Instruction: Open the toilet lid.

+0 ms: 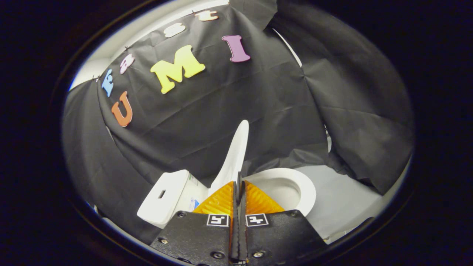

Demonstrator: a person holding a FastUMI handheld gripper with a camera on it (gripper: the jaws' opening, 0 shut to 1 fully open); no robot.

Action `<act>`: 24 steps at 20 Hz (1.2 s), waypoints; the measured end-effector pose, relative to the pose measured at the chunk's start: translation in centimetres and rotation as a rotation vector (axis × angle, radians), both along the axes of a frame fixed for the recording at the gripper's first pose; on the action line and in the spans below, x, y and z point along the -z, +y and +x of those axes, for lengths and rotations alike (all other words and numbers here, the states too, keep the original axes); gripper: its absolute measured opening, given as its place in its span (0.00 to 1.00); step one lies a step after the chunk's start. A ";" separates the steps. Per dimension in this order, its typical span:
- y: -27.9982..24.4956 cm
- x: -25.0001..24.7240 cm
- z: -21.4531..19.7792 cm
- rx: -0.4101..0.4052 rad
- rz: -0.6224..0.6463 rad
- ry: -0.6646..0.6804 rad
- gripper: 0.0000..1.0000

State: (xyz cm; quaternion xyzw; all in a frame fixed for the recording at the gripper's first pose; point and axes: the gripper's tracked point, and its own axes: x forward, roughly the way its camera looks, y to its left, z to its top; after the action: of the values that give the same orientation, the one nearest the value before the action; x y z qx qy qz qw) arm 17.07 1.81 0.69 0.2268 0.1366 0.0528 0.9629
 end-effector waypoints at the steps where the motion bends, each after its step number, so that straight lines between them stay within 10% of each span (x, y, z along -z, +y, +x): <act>1: 0.3 -0.1 -0.1 0.001 0.000 -0.001 0.04; 24: 8.4 -5.7 -0.4 -0.010 -0.257 -0.078 0.04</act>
State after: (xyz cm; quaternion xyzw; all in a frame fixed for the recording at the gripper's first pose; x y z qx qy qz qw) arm 16.70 10.24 6.40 0.0984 0.1056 0.0486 0.9883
